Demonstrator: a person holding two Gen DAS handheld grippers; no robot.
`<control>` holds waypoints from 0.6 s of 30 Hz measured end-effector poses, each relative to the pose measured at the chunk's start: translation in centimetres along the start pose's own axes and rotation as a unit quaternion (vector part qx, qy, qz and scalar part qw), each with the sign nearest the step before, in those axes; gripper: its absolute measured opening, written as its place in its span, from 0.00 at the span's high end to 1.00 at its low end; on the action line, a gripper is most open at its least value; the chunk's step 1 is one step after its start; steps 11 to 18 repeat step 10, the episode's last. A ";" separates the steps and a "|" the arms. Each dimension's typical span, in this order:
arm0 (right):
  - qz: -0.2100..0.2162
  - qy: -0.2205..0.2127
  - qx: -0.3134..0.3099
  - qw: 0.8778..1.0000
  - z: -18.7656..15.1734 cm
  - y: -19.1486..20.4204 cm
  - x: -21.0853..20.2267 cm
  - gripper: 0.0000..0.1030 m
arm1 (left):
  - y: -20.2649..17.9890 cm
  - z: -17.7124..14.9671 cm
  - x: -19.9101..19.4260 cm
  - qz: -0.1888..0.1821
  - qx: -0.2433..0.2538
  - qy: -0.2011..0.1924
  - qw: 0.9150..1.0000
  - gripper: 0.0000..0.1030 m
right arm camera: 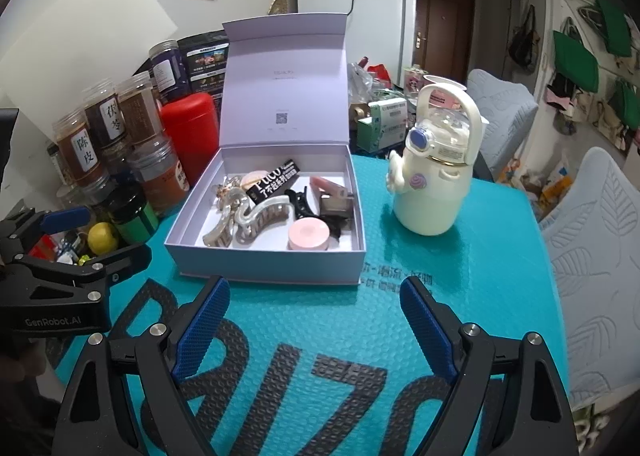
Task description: Organize rigid objects
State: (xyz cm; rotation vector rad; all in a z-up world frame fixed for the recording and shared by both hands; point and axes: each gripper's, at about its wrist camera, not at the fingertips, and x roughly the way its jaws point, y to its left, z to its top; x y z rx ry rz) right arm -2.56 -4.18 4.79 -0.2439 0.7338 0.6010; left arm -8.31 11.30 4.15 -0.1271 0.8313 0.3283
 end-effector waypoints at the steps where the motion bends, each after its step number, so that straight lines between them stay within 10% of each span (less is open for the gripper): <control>1: 0.000 0.000 0.000 1.000 0.0 0.0 0.0 0.15 | 0.0 0.0 0.1 -0.002 -0.002 0.002 1.000 0.00; 18: 0.001 0.004 0.008 1.000 -0.2 -0.6 0.1 0.15 | -0.3 -0.1 0.4 -0.013 -0.002 0.008 1.000 0.00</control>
